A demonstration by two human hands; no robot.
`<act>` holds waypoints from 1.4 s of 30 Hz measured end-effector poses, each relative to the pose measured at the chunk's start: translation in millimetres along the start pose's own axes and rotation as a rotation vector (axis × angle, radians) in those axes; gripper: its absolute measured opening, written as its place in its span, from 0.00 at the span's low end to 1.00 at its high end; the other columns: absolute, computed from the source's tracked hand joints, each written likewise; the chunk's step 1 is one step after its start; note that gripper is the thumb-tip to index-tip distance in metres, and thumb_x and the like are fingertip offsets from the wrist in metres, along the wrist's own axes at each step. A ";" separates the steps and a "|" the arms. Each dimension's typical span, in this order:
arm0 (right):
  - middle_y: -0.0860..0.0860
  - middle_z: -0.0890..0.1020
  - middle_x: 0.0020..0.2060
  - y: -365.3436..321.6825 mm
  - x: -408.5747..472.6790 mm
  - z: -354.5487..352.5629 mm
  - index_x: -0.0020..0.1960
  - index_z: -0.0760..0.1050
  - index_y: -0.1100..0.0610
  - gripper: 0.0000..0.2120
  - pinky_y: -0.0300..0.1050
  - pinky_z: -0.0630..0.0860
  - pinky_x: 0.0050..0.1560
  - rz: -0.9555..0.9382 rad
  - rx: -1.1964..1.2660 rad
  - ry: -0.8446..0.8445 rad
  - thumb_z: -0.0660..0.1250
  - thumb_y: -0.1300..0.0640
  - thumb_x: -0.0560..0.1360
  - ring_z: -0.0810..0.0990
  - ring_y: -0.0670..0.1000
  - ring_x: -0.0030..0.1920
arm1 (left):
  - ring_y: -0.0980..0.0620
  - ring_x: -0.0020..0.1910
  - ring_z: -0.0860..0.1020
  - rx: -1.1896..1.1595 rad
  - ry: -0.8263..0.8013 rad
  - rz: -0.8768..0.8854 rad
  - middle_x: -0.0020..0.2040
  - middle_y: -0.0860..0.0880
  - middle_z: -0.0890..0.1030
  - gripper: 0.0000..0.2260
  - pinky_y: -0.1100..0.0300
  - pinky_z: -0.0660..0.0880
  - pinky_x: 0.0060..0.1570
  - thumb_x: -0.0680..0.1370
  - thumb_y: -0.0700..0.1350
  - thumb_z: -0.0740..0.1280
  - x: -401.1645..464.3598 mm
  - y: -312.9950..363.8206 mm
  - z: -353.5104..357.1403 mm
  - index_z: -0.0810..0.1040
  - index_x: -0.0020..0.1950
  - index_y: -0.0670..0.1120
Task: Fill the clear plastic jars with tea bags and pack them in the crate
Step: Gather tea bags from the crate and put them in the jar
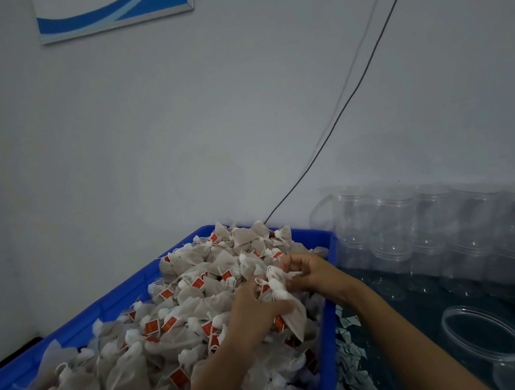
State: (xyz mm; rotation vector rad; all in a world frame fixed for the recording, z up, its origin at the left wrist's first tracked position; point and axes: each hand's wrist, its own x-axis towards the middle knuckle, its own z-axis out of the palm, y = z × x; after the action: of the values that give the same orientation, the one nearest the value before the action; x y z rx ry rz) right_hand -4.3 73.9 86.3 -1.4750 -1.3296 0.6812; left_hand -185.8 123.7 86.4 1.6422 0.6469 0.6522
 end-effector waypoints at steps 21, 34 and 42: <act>0.49 0.79 0.53 29.0 56.3 -8.8 0.59 0.77 0.52 0.11 0.37 0.70 0.41 0.287 -0.800 0.288 0.62 0.57 0.79 0.74 0.47 0.47 | 0.50 0.56 0.78 0.230 0.086 -0.002 0.59 0.48 0.78 0.24 0.55 0.78 0.53 0.69 0.44 0.76 -3.7 -3.6 2.1 0.73 0.64 0.48; 0.47 0.77 0.39 10.7 41.5 -0.3 0.46 0.75 0.57 0.03 0.29 0.70 0.38 -0.017 -0.450 0.658 0.65 0.58 0.78 0.76 0.44 0.39 | 0.53 0.50 0.78 0.292 0.085 0.027 0.49 0.54 0.77 0.21 0.59 0.77 0.49 0.70 0.45 0.75 -2.3 -3.7 1.5 0.73 0.60 0.49; 0.42 0.77 0.40 -27.6 -4.3 7.0 0.42 0.80 0.51 0.15 0.35 0.75 0.42 -0.050 -0.500 0.265 0.61 0.68 0.77 0.76 0.39 0.36 | 0.58 0.41 0.79 0.285 0.060 0.047 0.45 0.55 0.79 0.16 0.66 0.73 0.35 0.70 0.43 0.76 -3.3 -5.4 1.4 0.72 0.50 0.55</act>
State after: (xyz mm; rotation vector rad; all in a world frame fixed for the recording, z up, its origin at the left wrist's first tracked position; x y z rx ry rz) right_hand -22.3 69.1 108.3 -1.8439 -1.3784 0.1074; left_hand -187.4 121.3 80.6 1.9118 0.7738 0.6686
